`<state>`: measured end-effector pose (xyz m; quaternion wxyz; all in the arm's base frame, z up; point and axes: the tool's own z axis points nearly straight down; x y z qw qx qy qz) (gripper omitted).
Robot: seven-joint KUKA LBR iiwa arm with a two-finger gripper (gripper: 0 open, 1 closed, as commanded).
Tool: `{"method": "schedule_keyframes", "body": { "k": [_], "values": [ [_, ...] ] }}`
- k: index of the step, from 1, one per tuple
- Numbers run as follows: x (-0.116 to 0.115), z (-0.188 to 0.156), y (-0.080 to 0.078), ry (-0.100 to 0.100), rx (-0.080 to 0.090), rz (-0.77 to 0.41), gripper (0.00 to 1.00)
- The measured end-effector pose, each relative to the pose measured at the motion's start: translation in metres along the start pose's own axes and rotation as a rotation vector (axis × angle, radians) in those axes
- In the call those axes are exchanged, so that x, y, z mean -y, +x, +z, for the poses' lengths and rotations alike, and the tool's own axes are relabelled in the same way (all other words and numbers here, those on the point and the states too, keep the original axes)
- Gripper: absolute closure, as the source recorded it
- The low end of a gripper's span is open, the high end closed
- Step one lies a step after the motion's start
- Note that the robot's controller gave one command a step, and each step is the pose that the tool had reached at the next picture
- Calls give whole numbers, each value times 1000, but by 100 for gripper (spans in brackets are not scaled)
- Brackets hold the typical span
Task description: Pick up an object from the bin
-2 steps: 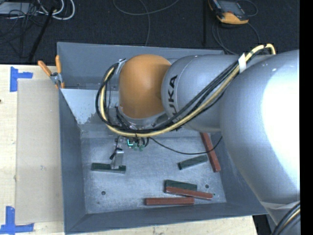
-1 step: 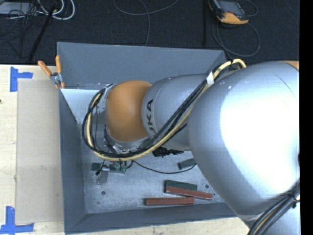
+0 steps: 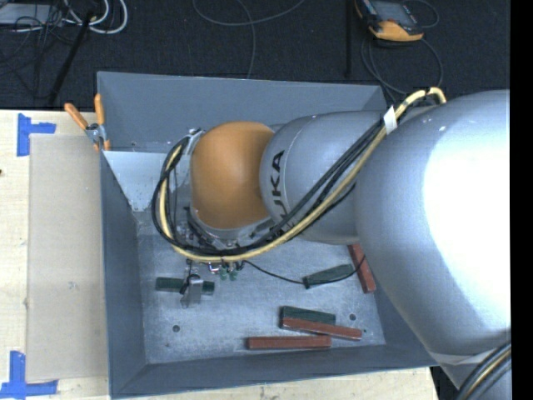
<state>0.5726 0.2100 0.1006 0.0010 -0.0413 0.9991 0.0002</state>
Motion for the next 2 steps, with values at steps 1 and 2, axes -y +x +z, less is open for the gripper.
{"method": "schedule_keyframes", "body": {
  "k": [1, 2],
  "values": [
    [-5, 1, 6, 0, -3, 66, 0],
    [0, 32, 11, 2, -5, -46, 0]
  ]
}}
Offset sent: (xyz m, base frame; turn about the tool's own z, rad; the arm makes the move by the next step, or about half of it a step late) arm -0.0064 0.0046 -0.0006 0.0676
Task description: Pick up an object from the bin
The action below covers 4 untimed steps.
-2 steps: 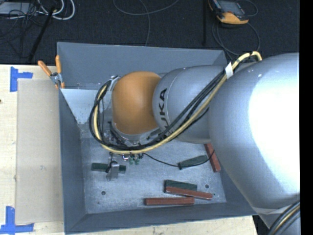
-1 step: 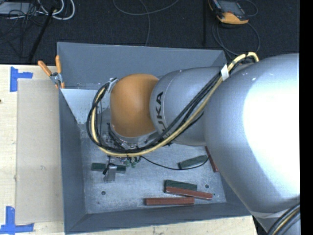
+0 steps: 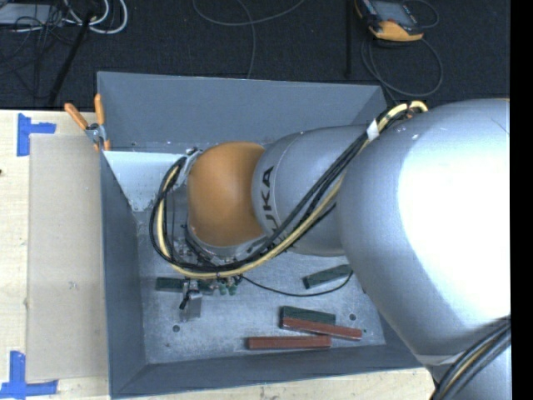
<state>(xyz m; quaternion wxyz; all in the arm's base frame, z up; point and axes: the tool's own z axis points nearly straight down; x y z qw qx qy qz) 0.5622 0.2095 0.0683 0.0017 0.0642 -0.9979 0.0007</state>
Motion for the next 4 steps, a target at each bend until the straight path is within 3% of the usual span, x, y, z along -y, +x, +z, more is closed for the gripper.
{"method": "schedule_keyframes", "body": {
  "k": [1, 2, 3, 4],
  "values": [
    [0, 0, 0, -1, 2, 3, 0],
    [0, 0, 0, -2, 3, 4, 100],
    [0, -65, -1, -3, 9, 8, 100],
    [0, -99, -3, -3, 7, 11, 100]
  ]
}}
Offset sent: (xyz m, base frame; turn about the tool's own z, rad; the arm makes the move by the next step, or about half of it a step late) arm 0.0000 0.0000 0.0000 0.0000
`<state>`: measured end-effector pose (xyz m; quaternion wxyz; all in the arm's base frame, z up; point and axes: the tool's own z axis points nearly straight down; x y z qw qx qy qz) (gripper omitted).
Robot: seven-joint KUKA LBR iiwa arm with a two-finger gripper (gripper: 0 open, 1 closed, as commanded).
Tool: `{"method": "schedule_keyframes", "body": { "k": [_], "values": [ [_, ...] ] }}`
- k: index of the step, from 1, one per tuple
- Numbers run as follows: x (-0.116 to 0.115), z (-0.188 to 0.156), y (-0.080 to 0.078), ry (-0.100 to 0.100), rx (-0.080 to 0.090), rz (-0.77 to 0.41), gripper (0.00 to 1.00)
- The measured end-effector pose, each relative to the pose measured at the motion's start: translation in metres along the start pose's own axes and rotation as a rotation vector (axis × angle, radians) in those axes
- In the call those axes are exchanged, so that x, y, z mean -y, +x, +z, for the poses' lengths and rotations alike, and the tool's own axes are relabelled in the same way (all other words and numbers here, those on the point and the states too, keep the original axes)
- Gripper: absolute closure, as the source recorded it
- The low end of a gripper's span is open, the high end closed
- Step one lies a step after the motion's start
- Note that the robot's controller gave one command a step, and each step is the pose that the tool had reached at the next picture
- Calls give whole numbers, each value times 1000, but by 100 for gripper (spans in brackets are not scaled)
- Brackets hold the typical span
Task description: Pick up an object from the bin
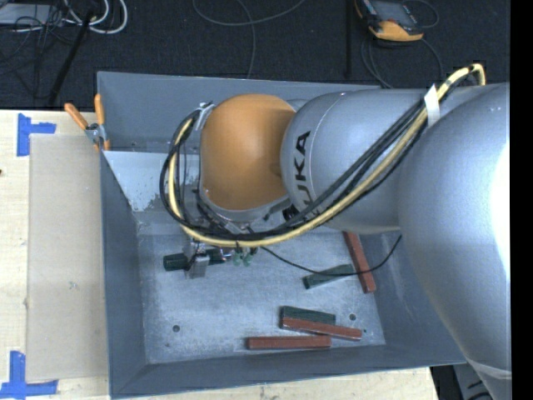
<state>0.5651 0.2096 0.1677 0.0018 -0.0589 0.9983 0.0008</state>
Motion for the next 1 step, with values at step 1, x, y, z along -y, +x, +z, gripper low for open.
{"method": "schedule_keyframes", "body": {
  "k": [1],
  "values": [
    [0, -8, -1, 0, -2, 2, 100]
  ]
}}
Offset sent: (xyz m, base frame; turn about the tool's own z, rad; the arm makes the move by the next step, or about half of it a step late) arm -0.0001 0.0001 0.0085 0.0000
